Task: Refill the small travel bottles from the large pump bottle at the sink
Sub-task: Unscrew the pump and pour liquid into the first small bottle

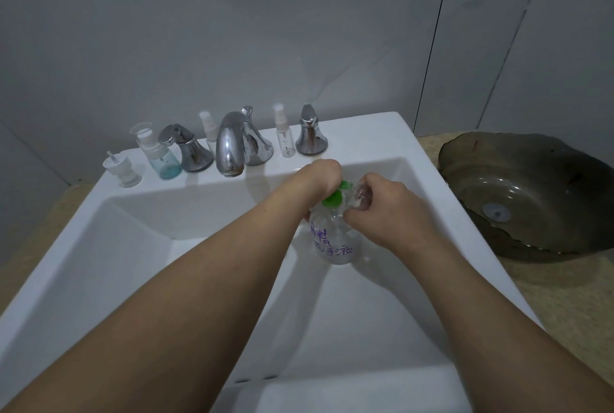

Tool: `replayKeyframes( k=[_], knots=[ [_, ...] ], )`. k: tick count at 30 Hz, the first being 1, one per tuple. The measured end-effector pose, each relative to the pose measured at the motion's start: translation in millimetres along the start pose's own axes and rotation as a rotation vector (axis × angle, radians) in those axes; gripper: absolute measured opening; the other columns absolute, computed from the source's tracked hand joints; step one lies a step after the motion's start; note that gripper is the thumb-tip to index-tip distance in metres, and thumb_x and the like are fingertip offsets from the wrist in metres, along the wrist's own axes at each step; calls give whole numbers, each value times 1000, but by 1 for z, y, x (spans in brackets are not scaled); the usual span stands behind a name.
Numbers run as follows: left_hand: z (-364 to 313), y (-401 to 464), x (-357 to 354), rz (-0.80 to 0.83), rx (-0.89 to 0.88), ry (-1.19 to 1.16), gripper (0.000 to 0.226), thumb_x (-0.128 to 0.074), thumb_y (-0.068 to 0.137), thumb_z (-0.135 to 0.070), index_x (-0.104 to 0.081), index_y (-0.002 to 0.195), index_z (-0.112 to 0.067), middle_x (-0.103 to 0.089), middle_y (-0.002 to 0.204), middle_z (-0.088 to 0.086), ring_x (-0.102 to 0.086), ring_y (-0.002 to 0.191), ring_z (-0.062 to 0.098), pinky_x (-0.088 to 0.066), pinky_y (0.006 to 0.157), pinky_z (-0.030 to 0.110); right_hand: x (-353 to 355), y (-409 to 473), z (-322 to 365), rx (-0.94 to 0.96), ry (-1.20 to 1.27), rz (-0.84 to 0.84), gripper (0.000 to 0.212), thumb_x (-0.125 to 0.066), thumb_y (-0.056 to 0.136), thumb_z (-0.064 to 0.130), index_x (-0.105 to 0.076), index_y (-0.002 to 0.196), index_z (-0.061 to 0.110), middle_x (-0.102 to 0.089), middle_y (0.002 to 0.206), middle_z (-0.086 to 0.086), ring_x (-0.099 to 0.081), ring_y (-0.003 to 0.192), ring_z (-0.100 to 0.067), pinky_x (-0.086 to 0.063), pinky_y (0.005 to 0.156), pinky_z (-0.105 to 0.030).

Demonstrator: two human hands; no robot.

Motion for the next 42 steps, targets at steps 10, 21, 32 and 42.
replayKeyframes(
  k=[10,21,32,42],
  knots=[
    [12,8,8,163,99,-89,47,-38,81,-40,-64,103,-8,-70,104,14,-65,95,38,-38,81,60,5,0,8,59,9,-59,24,-65,72,37,-47,85,29,-59,80,10,-56,80,-21,-41,68,-30],
    [2,3,0,43,65,-82,33,-27,95,-14,-56,104,-1,-59,109,20,-61,90,37,-38,48,36,0,0,0,-8,11,3,26,-65,70,40,-49,86,27,-63,88,7,-59,83,-23,-42,66,-29],
    [11,13,0,74,126,-92,49,-31,83,-30,-59,111,-1,-63,109,20,-64,92,41,-49,88,55,2,1,3,15,-9,-1,26,-64,70,39,-50,89,28,-64,89,6,-61,85,-23,-47,70,-31],
    [12,13,6,91,111,-72,50,-36,78,-38,-64,102,-4,-66,102,15,-65,89,40,-52,81,49,5,-1,8,52,10,-44,26,-64,73,38,-49,91,28,-62,87,7,-59,85,-22,-44,70,-31]
  ],
)
Point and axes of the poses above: each hand's wrist, its own y-axis towards the middle knuckle, its own x-axis out of the back of the hand, z = x × y, the point moved 5 cm from there along y, towards the middle knuckle
